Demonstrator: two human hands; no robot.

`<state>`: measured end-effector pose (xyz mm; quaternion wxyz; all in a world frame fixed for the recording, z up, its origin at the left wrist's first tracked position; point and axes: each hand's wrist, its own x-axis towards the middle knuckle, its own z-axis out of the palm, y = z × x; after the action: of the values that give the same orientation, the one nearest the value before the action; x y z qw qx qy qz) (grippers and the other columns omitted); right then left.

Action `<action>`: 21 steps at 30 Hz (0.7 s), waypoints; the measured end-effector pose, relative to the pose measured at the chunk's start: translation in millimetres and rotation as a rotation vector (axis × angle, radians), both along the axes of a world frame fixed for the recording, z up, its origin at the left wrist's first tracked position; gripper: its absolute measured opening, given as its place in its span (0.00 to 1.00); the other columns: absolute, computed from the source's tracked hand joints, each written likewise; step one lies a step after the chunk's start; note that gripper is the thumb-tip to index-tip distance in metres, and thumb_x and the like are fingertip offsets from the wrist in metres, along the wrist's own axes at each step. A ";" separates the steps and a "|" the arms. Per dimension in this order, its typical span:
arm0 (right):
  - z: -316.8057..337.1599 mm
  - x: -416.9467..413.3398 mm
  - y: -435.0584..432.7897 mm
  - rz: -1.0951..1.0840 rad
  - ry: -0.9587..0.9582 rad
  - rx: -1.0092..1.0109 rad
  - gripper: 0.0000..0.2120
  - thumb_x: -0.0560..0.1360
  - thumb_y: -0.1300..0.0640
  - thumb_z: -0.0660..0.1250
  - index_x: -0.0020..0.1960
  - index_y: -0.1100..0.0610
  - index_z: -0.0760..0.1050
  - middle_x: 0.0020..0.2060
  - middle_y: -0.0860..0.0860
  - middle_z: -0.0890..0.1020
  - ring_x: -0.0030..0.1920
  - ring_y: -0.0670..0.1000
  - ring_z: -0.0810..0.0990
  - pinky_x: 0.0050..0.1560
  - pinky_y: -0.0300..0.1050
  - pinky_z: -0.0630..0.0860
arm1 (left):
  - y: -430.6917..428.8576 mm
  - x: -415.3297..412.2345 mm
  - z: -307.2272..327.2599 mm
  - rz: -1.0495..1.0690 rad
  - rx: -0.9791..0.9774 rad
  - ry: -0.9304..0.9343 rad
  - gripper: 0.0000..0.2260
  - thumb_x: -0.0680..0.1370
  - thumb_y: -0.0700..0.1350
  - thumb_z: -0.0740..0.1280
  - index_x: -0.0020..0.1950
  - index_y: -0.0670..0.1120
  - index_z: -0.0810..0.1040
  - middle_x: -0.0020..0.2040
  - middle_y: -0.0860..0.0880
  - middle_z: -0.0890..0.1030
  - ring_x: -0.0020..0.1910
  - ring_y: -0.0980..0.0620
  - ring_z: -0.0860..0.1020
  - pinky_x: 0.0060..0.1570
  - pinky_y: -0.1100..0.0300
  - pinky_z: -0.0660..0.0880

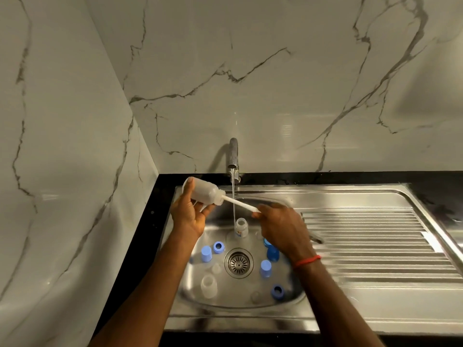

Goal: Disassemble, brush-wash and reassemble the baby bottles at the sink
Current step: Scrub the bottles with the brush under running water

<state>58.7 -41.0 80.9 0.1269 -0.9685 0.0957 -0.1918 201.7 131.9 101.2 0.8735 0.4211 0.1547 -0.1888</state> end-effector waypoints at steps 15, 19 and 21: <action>10.4 3.2 1.3 0.097 0.099 0.158 0.18 0.82 0.41 0.58 0.45 0.52 0.77 0.30 0.46 0.76 0.29 0.46 0.75 0.34 0.46 0.77 | 7.4 12.9 10.5 -0.235 -0.038 -0.300 0.38 0.59 0.54 0.84 0.63 0.40 0.76 0.55 0.40 0.82 0.52 0.39 0.84 0.41 0.42 0.82; 28.2 5.1 -5.1 0.200 0.256 0.657 0.18 0.82 0.46 0.62 0.43 0.56 0.82 0.26 0.47 0.74 0.26 0.43 0.71 0.31 0.40 0.71 | 12.9 8.9 1.1 -0.339 -0.239 -0.269 0.47 0.55 0.56 0.86 0.67 0.37 0.73 0.59 0.38 0.81 0.58 0.40 0.82 0.49 0.44 0.82; 31.1 2.1 -3.5 0.183 0.337 1.010 0.18 0.82 0.48 0.61 0.45 0.58 0.83 0.25 0.48 0.73 0.23 0.45 0.67 0.25 0.39 0.67 | 12.6 7.9 2.0 -0.363 -0.323 -0.237 0.47 0.58 0.55 0.85 0.69 0.37 0.71 0.62 0.36 0.79 0.61 0.40 0.81 0.51 0.45 0.81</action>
<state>60.8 -44.5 112.0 0.5757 -0.8088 0.1101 0.0480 209.6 144.5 103.2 0.8933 0.3162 -0.0590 -0.3139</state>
